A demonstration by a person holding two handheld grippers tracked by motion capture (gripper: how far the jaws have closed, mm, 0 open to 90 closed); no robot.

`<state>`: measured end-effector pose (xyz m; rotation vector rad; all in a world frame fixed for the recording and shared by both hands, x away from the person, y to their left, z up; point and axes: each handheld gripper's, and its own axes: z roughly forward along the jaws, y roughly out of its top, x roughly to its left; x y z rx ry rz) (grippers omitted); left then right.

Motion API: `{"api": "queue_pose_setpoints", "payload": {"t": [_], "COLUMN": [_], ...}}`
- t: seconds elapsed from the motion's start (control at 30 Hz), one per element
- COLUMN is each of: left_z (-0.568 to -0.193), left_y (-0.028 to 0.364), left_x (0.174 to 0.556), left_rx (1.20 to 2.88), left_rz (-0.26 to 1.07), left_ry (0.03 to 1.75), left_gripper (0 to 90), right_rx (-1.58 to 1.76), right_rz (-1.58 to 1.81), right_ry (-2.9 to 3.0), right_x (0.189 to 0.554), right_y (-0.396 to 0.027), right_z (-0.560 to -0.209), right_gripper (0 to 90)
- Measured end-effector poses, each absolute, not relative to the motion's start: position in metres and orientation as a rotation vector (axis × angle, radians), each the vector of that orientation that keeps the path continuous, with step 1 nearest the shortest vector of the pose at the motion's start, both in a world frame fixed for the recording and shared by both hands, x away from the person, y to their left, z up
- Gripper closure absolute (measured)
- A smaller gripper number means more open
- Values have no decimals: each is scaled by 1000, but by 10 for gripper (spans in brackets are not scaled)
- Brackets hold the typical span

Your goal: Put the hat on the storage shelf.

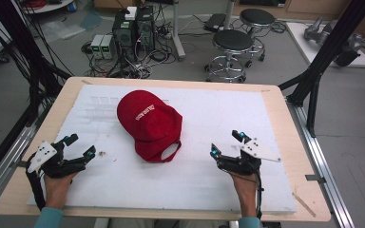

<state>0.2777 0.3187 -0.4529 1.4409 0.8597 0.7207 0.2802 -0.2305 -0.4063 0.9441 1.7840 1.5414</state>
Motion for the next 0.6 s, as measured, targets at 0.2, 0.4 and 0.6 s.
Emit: {"api": "queue_pose_setpoints", "payload": {"t": [0.2, 0.4, 0.6], "left_z": [-453, -453, -453], "left_y": [319, 319, 319], "left_x": [278, 278, 278], "left_rx": [1440, 1438, 1438], "left_rz": [721, 718, 718], "left_ry": [861, 866, 867], "left_gripper": [123, 123, 123], "right_rx": [871, 845, 774], "right_rz": [1537, 1546, 1522], "right_ry": [1876, 1913, 2015], "right_x": [289, 296, 307], "right_y": [-206, -183, -157], "right_z": [-395, -385, -379], "right_gripper": [94, 94, 95]}}
